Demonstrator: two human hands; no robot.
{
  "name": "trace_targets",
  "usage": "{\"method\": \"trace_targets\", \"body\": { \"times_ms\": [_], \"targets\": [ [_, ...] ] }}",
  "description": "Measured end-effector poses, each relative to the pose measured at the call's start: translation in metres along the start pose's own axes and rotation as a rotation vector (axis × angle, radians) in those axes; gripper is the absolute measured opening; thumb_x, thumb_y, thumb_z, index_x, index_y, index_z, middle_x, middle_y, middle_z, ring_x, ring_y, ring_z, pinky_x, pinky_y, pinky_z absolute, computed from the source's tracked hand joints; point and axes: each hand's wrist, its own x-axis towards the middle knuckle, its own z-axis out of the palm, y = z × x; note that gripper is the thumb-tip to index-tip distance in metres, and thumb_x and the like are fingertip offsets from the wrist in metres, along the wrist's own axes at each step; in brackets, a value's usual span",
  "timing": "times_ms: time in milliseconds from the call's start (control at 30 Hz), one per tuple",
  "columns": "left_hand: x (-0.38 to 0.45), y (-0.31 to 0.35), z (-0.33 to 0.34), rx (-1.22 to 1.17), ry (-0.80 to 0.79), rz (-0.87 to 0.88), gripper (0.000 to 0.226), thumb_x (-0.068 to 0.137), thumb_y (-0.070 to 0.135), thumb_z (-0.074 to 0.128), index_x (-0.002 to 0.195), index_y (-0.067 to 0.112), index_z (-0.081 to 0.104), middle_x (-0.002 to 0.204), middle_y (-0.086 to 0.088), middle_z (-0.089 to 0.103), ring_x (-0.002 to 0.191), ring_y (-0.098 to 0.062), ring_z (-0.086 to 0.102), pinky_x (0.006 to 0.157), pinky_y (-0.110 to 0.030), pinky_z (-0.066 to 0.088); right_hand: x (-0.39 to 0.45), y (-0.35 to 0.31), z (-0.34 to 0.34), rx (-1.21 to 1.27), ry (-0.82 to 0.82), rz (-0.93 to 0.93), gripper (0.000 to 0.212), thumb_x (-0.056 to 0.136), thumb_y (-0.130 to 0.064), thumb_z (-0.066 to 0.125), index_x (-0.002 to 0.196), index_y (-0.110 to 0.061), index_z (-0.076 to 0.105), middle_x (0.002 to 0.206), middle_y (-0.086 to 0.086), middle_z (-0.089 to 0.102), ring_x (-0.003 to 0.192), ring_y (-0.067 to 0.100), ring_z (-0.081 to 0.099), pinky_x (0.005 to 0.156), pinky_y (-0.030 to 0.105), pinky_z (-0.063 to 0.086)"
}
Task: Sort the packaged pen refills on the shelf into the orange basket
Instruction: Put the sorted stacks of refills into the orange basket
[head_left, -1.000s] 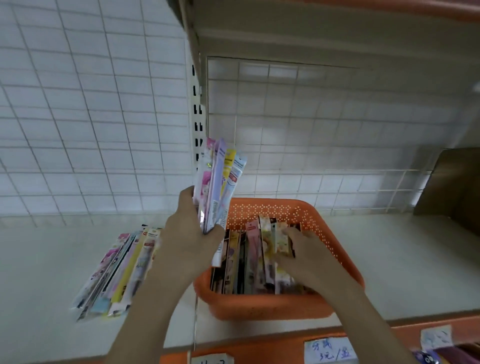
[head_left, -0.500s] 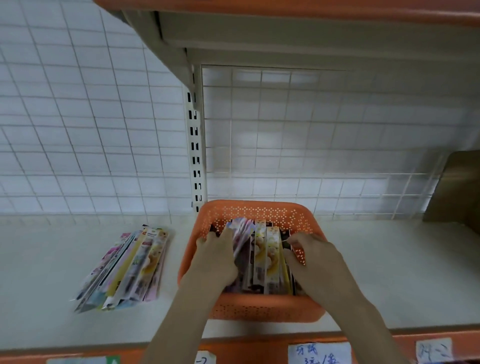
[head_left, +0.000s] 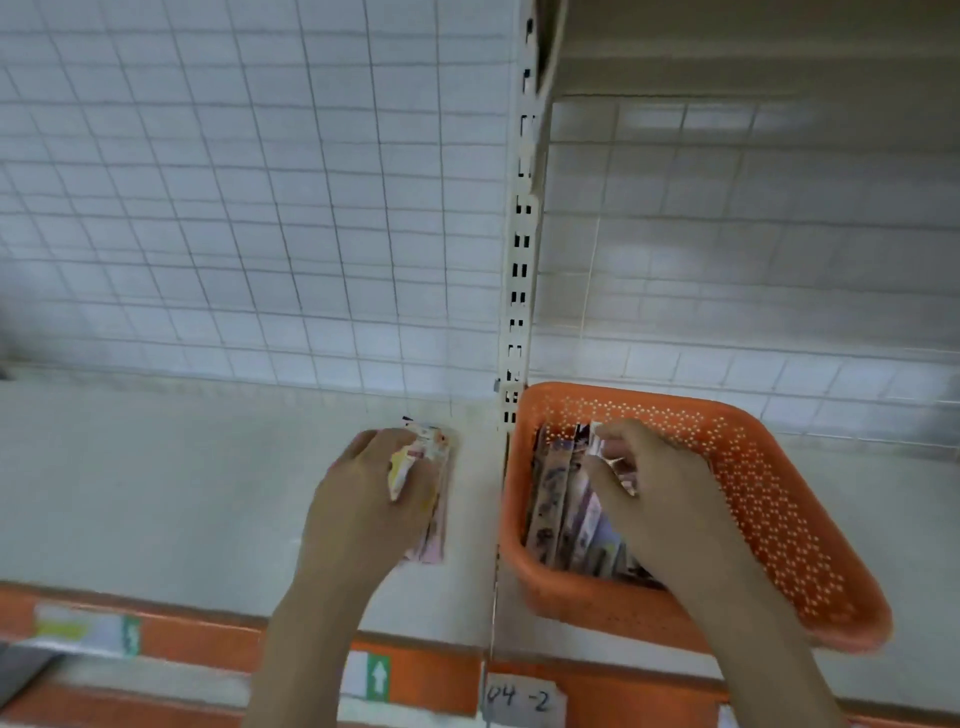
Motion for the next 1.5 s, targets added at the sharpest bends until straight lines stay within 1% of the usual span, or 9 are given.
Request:
{"method": "trace_targets", "body": {
  "times_ms": [167,333,467,667,900,1000,1167,1367,1500],
  "targets": [
    [0.003,-0.08,-0.044,0.071,0.085,-0.152,0.023,0.088,0.017,0.06,0.11,0.011,0.064,0.11,-0.006,0.065,0.078,-0.017,0.057,0.07,-0.029,0.046,0.013,-0.054,0.035,0.091,-0.023,-0.059,0.035,0.095,-0.03,0.05,0.129,-0.023,0.047,0.11,-0.005,0.063,0.101,0.012,0.059,0.085,0.025,0.046],
    [0.005,-0.138,-0.08,0.095,0.154,-0.283,0.018,0.088,0.015,0.059,0.104,0.01,0.065,0.105,-0.007,0.066,0.074,-0.023,0.058,0.073,-0.035,0.049,0.03,-0.097,0.081,0.112,-0.079,-0.081,0.032,0.095,-0.028,0.049,0.125,-0.02,0.051,0.112,-0.002,0.061,0.103,0.014,0.058,0.082,0.024,0.044],
    [0.004,-0.174,-0.094,0.108,0.121,-0.318,0.018,0.088,0.015,0.059,0.104,0.01,0.065,0.098,-0.006,0.067,0.071,-0.025,0.059,0.069,-0.033,0.047,0.036,-0.11,0.132,0.027,-0.177,0.022,0.033,0.095,-0.028,0.045,0.126,-0.017,0.048,0.117,0.004,0.058,0.106,0.02,0.054,0.086,0.03,0.044],
    [0.018,-0.215,-0.102,0.103,0.06,-0.328,0.021,0.088,0.017,0.059,0.107,0.014,0.064,0.094,-0.001,0.067,0.071,-0.022,0.06,0.07,-0.03,0.043,0.034,-0.111,0.185,-0.079,-0.294,0.352,0.076,0.088,-0.064,0.037,0.144,-0.015,0.023,0.13,0.015,0.047,0.12,0.031,0.044,0.1,0.04,0.04],
    [0.039,-0.233,-0.082,0.032,-0.028,-0.268,0.026,0.089,0.02,0.058,0.114,0.015,0.062,0.097,0.0,0.067,0.083,-0.019,0.06,0.071,-0.029,0.042,0.049,-0.146,0.218,-0.248,-0.464,0.507,0.106,0.066,-0.091,0.025,0.149,-0.034,-0.009,0.155,0.027,0.0,0.141,0.047,0.007,0.111,0.06,0.016],
    [0.047,-0.226,-0.066,0.002,-0.098,-0.212,0.029,0.089,0.023,0.056,0.118,0.019,0.059,0.102,0.002,0.065,0.088,-0.018,0.06,0.071,-0.026,0.041,0.048,-0.151,0.226,-0.365,-0.505,0.505,0.1,0.074,-0.083,0.033,0.15,-0.031,-0.006,0.154,0.029,-0.005,0.139,0.052,0.002,0.11,0.065,0.013],
    [0.056,-0.206,-0.036,-0.102,-0.207,-0.117,0.031,0.09,0.022,0.055,0.12,0.018,0.056,0.11,0.001,0.064,0.096,-0.02,0.061,0.081,-0.031,0.049,0.051,-0.15,0.217,-0.324,-0.442,0.481,0.07,0.09,-0.05,0.042,0.148,-0.034,0.006,0.144,0.022,0.026,0.129,0.042,0.028,0.103,0.049,0.031],
    [0.052,-0.216,-0.029,-0.149,-0.227,-0.057,0.028,0.088,0.016,0.058,0.116,0.013,0.06,0.107,-0.003,0.064,0.088,-0.02,0.061,0.076,-0.026,0.045,0.058,-0.14,0.191,-0.216,-0.454,0.593,0.089,0.081,-0.021,0.059,0.147,-0.032,0.0,0.13,0.021,0.034,0.118,0.039,0.038,0.09,0.039,0.04],
    [0.05,-0.22,-0.03,-0.157,-0.194,-0.092,0.028,0.088,0.016,0.058,0.115,0.014,0.061,0.102,0.001,0.063,0.076,-0.014,0.054,0.071,-0.023,0.04,0.062,-0.137,0.189,-0.135,-0.477,0.629,0.094,0.076,-0.006,0.053,0.147,-0.027,-0.004,0.121,0.023,0.034,0.102,0.035,0.05,0.063,0.027,0.041]
  ]
}}
